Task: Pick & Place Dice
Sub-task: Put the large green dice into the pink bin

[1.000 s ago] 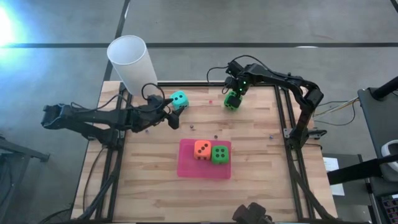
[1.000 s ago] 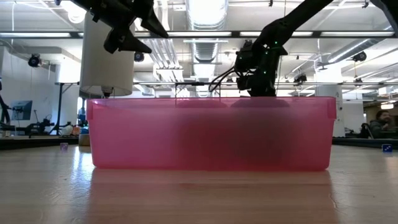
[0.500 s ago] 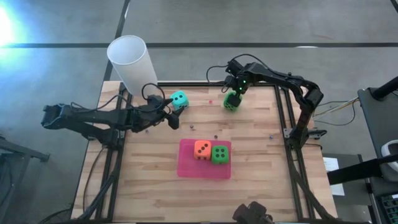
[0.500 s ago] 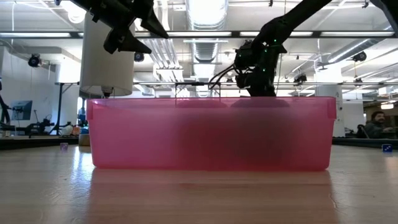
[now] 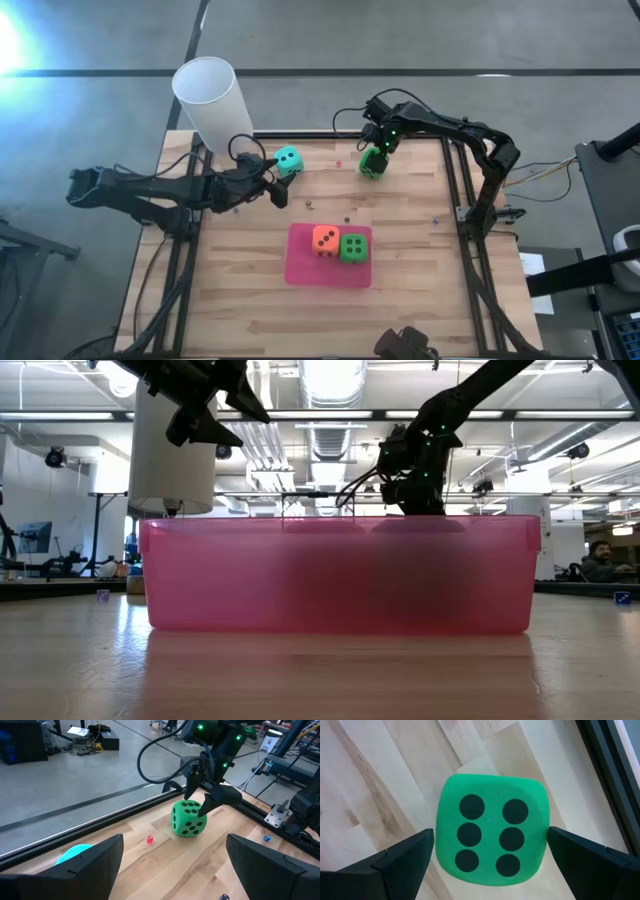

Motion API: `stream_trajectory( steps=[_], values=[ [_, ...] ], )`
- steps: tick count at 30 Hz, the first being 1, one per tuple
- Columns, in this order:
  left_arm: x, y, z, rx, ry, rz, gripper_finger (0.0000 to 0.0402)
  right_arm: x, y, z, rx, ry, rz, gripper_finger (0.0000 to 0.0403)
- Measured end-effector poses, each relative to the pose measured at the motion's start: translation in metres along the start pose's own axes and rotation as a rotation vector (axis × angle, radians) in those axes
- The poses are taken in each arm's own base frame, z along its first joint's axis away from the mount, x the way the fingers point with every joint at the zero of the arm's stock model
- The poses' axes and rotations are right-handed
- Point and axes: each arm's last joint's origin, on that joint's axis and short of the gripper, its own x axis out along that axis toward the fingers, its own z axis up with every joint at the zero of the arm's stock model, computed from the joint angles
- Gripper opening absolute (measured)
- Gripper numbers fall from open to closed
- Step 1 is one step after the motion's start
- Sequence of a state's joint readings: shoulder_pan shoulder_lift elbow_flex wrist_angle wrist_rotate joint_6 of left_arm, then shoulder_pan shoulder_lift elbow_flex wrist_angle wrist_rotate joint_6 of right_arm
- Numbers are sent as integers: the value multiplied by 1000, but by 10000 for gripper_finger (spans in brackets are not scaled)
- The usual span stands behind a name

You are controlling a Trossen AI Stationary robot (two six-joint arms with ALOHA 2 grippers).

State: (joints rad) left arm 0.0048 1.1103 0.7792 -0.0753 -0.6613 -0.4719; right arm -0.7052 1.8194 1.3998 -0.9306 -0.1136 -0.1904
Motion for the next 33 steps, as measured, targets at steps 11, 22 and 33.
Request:
stream_trajectory(
  steps=[11,22,33],
  values=[
    [0,0,0,0,0,0,360,4,0,-1,-2,-6,-1,384],
    [0,0,0,0,0,1,353,5,0,-2,-2,-7,-5,384],
    [0,0,0,2,2,2,362,12,0,-1,-1,1,-1,384]
  ],
)
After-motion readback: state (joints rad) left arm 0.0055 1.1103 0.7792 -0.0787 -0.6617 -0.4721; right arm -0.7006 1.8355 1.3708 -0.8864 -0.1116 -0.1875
